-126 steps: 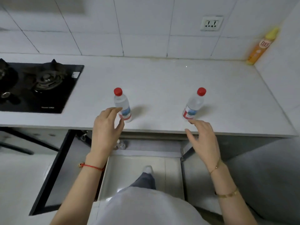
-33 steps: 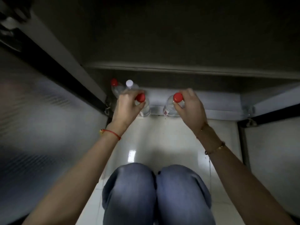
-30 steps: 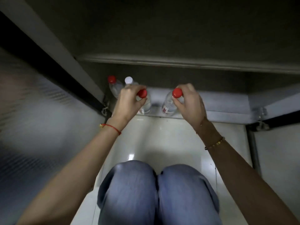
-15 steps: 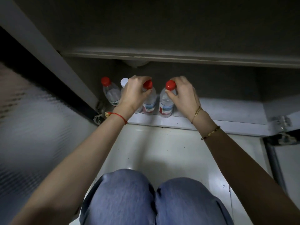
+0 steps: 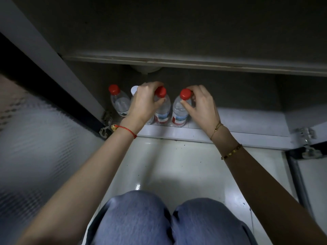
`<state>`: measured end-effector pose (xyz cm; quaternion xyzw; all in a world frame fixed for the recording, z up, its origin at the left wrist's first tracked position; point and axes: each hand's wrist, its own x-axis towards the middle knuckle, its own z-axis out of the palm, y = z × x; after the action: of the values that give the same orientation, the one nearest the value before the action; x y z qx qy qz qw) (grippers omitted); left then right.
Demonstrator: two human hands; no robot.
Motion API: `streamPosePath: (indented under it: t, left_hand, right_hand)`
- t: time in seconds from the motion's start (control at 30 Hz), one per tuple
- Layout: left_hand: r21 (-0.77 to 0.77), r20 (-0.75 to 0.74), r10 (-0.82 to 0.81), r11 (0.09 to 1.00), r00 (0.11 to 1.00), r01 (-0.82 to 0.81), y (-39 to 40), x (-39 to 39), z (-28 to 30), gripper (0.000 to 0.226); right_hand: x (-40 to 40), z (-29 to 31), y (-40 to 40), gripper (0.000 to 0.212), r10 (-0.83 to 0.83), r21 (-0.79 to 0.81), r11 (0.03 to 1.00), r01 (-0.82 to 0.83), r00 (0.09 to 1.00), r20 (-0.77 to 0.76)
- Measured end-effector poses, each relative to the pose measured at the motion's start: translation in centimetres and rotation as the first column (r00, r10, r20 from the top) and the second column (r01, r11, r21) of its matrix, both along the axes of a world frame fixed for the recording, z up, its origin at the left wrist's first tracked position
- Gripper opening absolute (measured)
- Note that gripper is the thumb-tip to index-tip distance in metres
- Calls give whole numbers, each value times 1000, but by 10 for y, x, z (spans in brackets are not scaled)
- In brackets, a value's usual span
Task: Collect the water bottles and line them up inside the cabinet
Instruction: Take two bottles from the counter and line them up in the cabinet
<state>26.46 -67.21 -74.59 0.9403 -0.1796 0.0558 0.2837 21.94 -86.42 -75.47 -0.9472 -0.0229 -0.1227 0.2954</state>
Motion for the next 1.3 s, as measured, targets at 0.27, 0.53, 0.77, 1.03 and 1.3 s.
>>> streamPosePath:
  t: [0.27, 0.53, 0.77, 1.03, 1.3]
  left_hand:
    - [39, 176, -48, 998, 983, 42, 17, -26, 3, 45]
    - [88, 168, -18, 996, 986, 3, 48, -56, 39, 39]
    - [104, 42, 49, 993, 998, -53, 70, -103, 168, 33]
    - [143, -13, 80, 987, 997, -78, 98, -169, 373, 27]
    - [139, 34, 116, 983, 993, -119, 115, -238, 579, 29]
  right_hand:
    - [-24, -6, -12, 41, -108, -95, 989, 110, 994, 18]
    - [-53, 30, -8, 35, -103, -122, 987, 102, 995, 0]
    - [-98, 158, 15, 36, -66, -69, 996, 58, 992, -110]
    - [-165, 373, 17, 35, -30, -48, 999, 22, 986, -163]
    - [-221, 578, 7, 33, -18, -74, 997, 11, 996, -92]
